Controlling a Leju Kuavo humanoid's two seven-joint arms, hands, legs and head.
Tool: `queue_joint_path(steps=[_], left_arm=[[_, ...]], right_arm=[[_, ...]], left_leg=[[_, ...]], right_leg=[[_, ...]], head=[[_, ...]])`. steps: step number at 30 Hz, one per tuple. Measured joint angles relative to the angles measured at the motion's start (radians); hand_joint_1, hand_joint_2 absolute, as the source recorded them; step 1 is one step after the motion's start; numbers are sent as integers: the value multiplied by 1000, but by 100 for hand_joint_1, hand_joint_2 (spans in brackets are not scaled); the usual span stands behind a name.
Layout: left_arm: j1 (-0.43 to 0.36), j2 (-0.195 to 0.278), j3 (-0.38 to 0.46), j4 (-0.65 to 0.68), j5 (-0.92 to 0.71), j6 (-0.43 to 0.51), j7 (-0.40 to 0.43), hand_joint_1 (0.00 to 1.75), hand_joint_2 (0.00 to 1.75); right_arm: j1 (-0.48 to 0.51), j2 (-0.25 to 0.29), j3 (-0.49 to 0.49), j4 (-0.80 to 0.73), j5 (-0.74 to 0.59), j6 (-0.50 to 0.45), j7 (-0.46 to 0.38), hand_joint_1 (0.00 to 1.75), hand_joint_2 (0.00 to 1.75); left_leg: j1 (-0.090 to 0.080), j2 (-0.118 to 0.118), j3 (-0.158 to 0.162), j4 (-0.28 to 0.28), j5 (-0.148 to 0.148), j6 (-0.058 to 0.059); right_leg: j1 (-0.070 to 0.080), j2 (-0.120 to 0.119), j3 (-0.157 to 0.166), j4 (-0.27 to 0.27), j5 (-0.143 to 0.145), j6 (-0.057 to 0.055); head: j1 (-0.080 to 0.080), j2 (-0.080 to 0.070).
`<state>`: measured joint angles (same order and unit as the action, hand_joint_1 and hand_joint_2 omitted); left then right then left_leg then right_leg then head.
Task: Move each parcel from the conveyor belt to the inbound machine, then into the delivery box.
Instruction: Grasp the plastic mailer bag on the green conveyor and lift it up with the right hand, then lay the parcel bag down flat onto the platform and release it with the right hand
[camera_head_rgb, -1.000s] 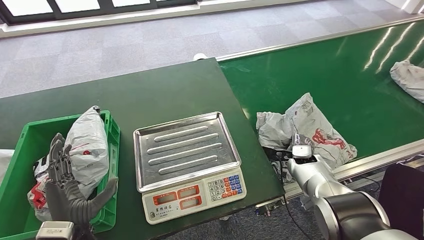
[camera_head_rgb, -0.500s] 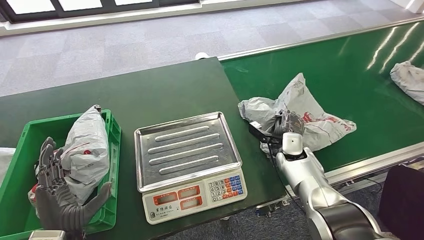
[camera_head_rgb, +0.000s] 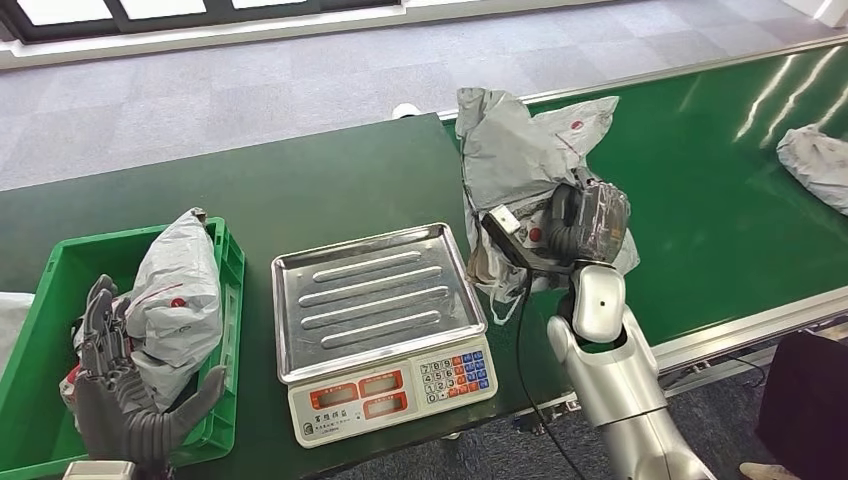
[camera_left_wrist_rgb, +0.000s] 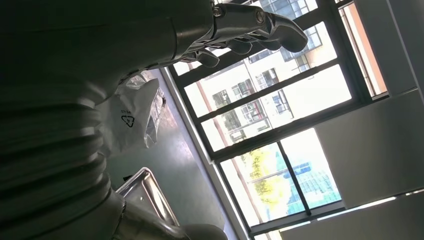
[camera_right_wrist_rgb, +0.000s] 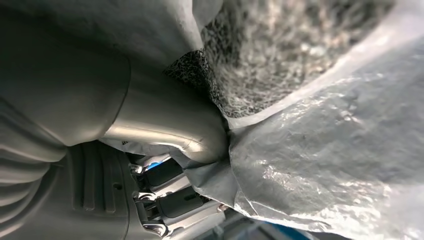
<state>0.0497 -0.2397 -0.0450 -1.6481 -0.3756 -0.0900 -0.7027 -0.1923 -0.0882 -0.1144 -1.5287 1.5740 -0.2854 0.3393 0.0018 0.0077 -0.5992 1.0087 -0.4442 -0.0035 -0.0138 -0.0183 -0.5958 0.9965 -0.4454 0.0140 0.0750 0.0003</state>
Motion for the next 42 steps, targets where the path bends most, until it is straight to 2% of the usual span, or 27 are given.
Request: queue_joint_path(steps=[5,9,12,15,19,24,35,39,42], left_arm=[[-7,0,-26,17,23,22,0,0,175],[-19,2,-55,38,49,40,0,0,175],[-26,3,-71,54,78,42,0,0,175],[-36,6,-84,77,112,51,0,0,175],[-66,12,-107,110,154,79,0,0,175],[-98,22,-119,143,162,88,0,0,175],[-108,29,-123,170,162,87,0,0,175],[-109,30,-123,176,162,86,0,0,175],[-109,31,-123,177,162,84,0,0,175]], right_arm=[[54,13,1,-87,0,-65,-77,175,175],[85,15,23,-130,-1,-67,-97,175,175],[93,15,82,-141,-1,-39,-104,175,175],[92,17,184,-136,-1,-4,-87,175,175],[50,37,330,-79,-8,30,-100,175,175],[-29,74,450,24,-30,59,-121,175,175],[-108,113,511,113,-49,113,-127,175,175],[-138,127,514,140,-52,129,-127,2,175],[-158,136,516,168,-85,140,-155,0,175]], left_leg=[[0,0,0,0,0,0],[0,1,0,0,0,0],[0,2,0,0,0,0],[0,2,0,0,0,0],[1,3,0,0,1,-1],[1,2,1,0,2,-1],[0,2,0,0,1,-1],[1,2,0,0,2,-1],[1,2,0,0,2,-1]], right_leg=[[0,0,0,0,0,0],[0,1,0,0,0,0],[0,2,0,0,0,0],[0,2,0,0,0,0],[1,3,0,1,0,0],[1,2,0,1,1,-1],[0,2,0,1,1,0],[1,2,0,1,1,-1],[1,2,0,1,1,-1]], head=[[0,0],[0,0],[0,0],[0,0],[0,0],[0,0],[0,0],[0,0],[0,0]])
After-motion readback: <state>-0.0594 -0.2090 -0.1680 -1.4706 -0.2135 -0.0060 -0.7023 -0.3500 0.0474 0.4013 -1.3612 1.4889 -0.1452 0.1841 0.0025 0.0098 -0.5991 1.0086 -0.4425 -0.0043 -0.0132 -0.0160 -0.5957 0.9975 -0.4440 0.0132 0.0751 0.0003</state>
